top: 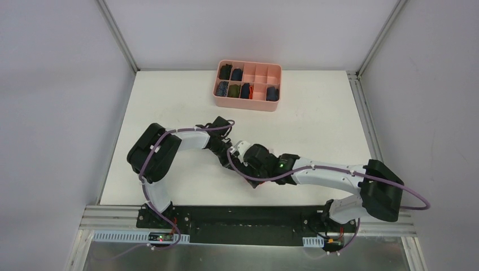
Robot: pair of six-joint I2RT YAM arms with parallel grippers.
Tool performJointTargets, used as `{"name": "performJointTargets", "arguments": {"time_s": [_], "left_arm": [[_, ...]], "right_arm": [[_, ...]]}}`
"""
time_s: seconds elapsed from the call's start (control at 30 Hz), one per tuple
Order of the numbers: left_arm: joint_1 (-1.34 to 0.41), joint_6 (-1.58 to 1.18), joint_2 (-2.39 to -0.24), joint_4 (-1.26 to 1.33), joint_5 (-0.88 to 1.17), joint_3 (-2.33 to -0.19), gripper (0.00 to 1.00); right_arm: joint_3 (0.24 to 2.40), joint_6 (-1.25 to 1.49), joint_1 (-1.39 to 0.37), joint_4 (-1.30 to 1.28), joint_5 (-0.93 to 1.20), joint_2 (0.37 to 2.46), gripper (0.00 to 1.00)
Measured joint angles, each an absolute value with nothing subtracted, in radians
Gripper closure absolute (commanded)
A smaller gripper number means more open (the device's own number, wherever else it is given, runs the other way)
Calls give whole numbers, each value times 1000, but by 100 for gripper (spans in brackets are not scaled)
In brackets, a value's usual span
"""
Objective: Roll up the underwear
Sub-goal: Roll the underwear to the center of the board.
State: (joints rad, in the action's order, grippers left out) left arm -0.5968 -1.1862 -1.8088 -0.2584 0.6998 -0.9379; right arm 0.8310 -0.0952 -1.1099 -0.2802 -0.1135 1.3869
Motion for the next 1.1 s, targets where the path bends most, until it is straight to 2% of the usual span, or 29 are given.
{"name": "performJointTargets", "arguments": {"time_s": [0.33,0.47,0.53,0.63,0.7,0.73,0.8,0.97,1.1], "left_arm": [[-597,-1190,-1819,-273,703,-952,100],[-597,-1192,-1829,-276,704,-961,100],[-597,-1193,-1829,-275,704,-961,100],[-597,-1193,-1829,-275,704,-961,100],[-597,-1194,-1829,-275,703,-961,100],[-596,-1194,-1829,-274,703,-961,100],[-596,-1194,-1829,-275,703,-961,100],[-595,-1203,-1826,-274,704,-961,78],[-587,-1222,-1797,-274,707,-961,54]], "right_arm": [[916,-162,-1215,-293,-263,1531,46],[916,-161,-1234,-295,-295,1564,50],[916,-159,-1235,-292,-305,1576,60],[916,-142,-1235,-288,-331,1588,83],[916,-125,-1235,-287,-344,1593,95],[914,-112,-1235,-284,-350,1593,100],[907,-92,-1230,-274,-355,1592,100],[854,-20,-1174,-224,-271,1534,100],[777,69,-1057,-160,-100,1438,100]]}}
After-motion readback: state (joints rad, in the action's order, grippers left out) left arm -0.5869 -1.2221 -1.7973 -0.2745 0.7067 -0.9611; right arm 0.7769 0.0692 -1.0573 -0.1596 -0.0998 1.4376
